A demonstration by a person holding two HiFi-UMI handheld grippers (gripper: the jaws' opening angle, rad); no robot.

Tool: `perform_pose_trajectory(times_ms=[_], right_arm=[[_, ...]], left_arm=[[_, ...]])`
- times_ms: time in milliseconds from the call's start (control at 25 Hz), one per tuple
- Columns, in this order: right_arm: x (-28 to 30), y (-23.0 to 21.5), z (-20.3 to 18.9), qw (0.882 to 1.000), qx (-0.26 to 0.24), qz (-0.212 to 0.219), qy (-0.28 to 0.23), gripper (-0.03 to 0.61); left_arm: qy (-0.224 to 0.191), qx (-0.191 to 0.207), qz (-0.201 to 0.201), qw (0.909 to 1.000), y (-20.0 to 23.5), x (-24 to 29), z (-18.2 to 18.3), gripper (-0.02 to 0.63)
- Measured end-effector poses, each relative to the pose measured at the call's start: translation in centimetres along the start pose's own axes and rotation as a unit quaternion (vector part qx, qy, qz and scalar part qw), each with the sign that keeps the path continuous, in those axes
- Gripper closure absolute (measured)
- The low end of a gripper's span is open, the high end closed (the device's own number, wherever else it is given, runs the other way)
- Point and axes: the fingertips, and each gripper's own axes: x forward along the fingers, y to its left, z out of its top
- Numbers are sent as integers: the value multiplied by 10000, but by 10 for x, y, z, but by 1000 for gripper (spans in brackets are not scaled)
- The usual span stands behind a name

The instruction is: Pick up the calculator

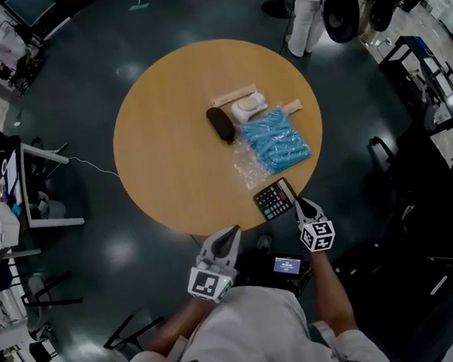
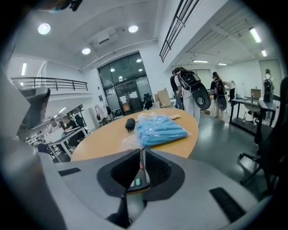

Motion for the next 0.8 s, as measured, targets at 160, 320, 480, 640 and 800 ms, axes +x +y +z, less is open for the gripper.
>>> perform_pose_trajectory(times_ms=[160, 320, 480, 640, 800], right_arm=[[26, -17, -14, 9997, 88, 92, 229, 516], [47, -25, -22, 9985, 98, 264, 460, 454], [62, -24, -37, 9946, 302, 626, 771, 448], [67, -17, -36, 9920, 439, 881, 792, 483], [62, -11, -26, 9916, 433, 1003, 688, 503]], left_arm=[[64, -111, 89, 9999, -1, 8, -1, 607], [116, -166, 140, 9997, -3, 9, -6, 607], [198, -243, 260, 9992, 2, 8, -11, 607], [213, -320, 359, 9986, 8, 10, -8, 607], [144, -285, 377, 9988, 12, 12, -6, 607]])
